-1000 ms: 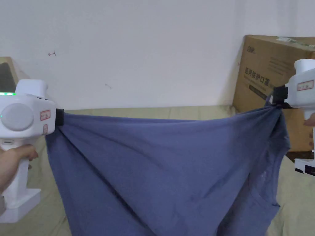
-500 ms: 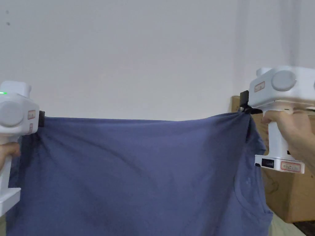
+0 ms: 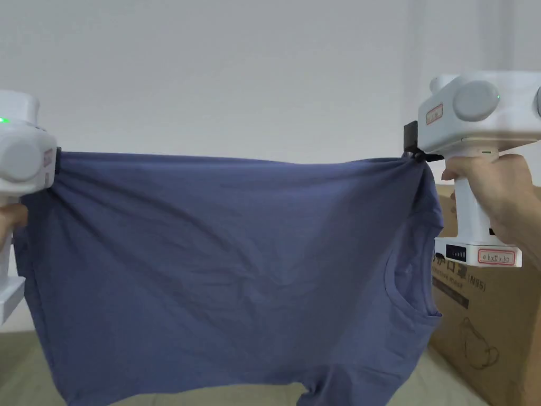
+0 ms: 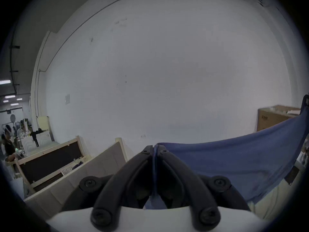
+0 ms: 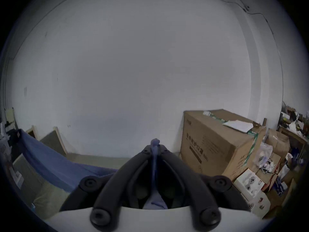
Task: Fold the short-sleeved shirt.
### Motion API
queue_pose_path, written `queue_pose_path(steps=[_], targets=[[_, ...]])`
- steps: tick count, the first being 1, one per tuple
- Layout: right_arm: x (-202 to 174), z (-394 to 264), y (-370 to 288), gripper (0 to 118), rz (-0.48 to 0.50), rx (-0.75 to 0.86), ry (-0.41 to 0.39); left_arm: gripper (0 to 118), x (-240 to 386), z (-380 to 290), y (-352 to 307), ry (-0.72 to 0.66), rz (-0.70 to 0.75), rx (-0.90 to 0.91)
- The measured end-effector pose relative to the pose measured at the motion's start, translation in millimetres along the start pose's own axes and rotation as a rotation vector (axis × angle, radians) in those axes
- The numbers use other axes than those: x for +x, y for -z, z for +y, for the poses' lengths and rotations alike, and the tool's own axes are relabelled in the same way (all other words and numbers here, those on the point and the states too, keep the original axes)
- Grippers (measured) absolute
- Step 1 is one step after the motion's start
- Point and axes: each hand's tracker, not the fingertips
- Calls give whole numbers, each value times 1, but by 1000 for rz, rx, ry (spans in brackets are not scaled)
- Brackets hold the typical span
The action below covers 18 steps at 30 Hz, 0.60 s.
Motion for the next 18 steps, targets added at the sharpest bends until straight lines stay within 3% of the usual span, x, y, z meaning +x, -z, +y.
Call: queue_pose_path(steps=[4,13,18], targets=[[-3,-69,52,2,3,-140,20,3,24,-82,35,40,-21,-145],[-15,-280,181,2,-5,-538,-40,3,89,-304,92,170,-83,-548],[-11,-372,200,2,-6,-696,-16,3,103,-393,85,193,-96,-715]])
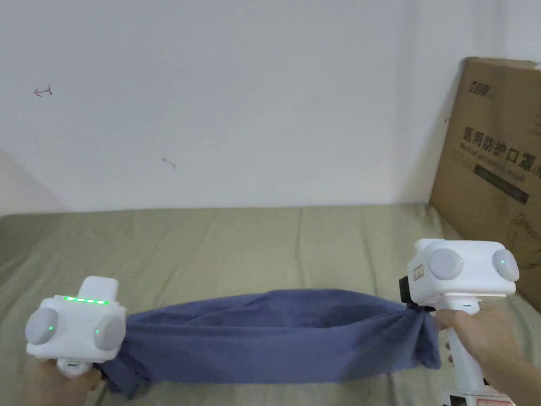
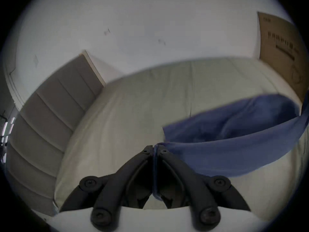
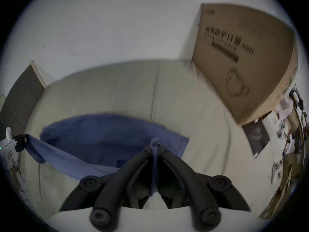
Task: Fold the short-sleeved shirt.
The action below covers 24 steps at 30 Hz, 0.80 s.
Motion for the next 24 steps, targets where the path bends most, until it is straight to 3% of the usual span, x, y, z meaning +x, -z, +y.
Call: queue_pose_path(steps=[4,10,13,17,24], targets=[[4,-32,15,2,-4,-55,-41,3,-3,-32,18,17,-19,-45],[23,-80,-33,2,29,-49,-2,3,-30,-60,-24,-87,-68,-42],[33,-119,-68,2,46,-51,3,3,-34,-88,-77,-57,-95,-15],[49,-184,-113,2,79,-50,-5,3,-38,-139,-150,79,-60,23],[65,-314,-193,2,126,-89,31,3,-60,-235,-262,87,-70,32]])
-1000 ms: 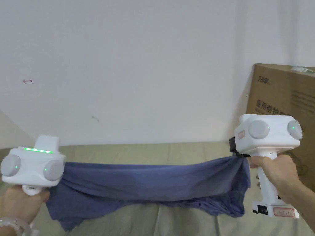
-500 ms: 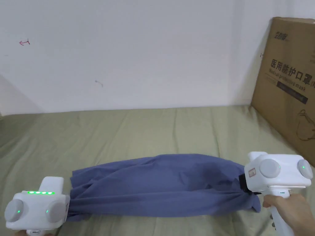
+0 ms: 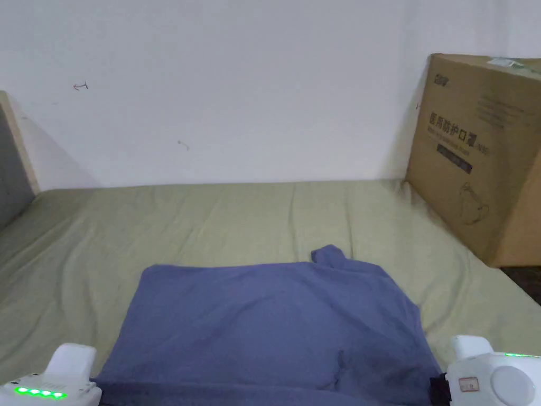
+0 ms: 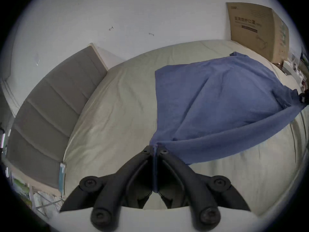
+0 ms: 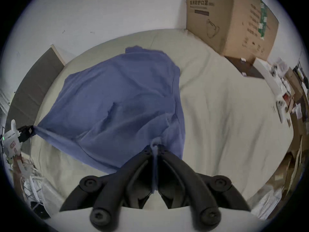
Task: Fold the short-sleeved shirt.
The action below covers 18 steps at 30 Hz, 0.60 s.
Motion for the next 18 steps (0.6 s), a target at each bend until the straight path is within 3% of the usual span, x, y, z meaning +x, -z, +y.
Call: queue_pose_path(steps=[8,11,12,13,14,15,16,17,18], targets=[[16,-103,-33,2,-8,-29,44,3,15,-95,-71,24,-17,-35],[22,-109,-27,2,-5,-21,73,4,19,-108,-77,8,-46,-41],[23,-109,-27,2,2,-9,83,8,5,-110,-43,10,-45,-44],[22,-108,-27,3,2,-2,95,23,4,-111,-41,17,-41,-41],[22,-108,-28,8,3,4,97,46,3,-110,-40,12,-41,-50],[21,-108,-29,21,2,6,93,76,1,-111,-36,-10,-42,-64],[19,-107,-31,48,-7,12,89,105,-1,-113,-31,-43,-75,-84],[18,-106,-32,67,-25,15,83,109,-5,-114,-30,-78,-104,-86],[17,-105,-34,67,-38,16,79,109,-8,-116,-31,-110,-101,-65]])
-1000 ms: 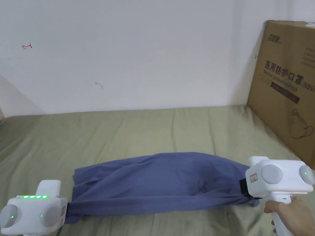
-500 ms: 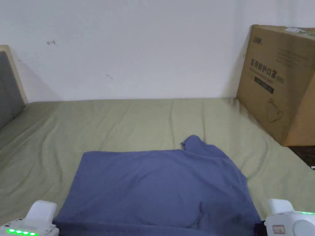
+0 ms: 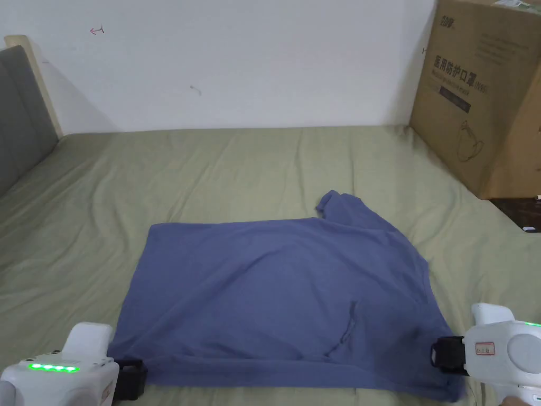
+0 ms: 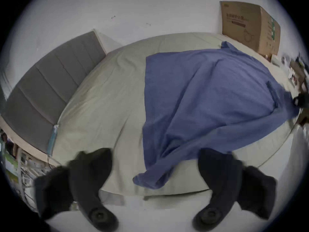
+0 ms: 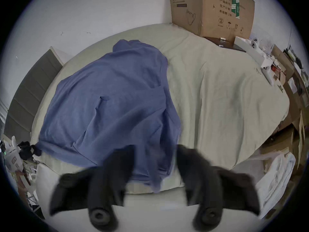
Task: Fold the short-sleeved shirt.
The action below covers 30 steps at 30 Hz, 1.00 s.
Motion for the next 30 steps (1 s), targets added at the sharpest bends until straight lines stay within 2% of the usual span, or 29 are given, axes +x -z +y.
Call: queue_pose_path(steps=[2,5,6,7,8,9,10,12,18,19,20,21,22,23,27,28,29,30], targets=[[-1,-1,-11,77,6,49,2,107,-5,-2,-12,-30,-17,40],[-4,-3,-27,77,45,81,-1,106,-17,2,-24,-85,-75,67],[-6,-4,-30,76,60,96,-3,102,-11,1,-39,-106,-92,83],[-9,-5,-32,69,68,100,-12,81,-14,0,-44,-128,-116,99],[-14,-9,-38,54,68,108,-22,52,-17,-2,-49,-159,-149,115],[-19,-11,-37,29,60,114,-28,14,-19,-4,-49,-187,-186,108],[-22,-14,-35,4,45,119,-33,0,-16,-11,-51,-199,-167,100],[-24,-19,-30,0,71,118,-57,0,-14,-25,-52,-217,-214,97],[-29,-32,-22,0,90,68,-32,0,-2,-56,-53,-159,-130,72],[-30,-32,-21,0,89,66,-30,12,-3,-57,-50,-158,-129,67],[-28,-31,-17,0,86,60,-28,40,-4,-58,-46,-156,-132,49],[-29,-31,-16,0,86,56,-31,77,-4,-59,-43,-157,-116,41],[-29,-31,-17,0,89,54,-32,105,-12,-57,-36,-158,-106,36],[-30,-30,-18,0,94,53,-35,109,-13,-59,-30,-162,-101,38],[-33,-28,-19,0,103,46,-48,107,-26,-52,-14,-207,-91,43],[-31,-27,-16,0,104,41,-48,103,-28,-51,-9,-211,-94,45],[-31,-27,-14,0,103,37,-48,89,-30,-48,-2,-217,-103,41],[-31,-26,-12,0,102,29,-46,89,-29,-41,-1,-231,-112,27]])
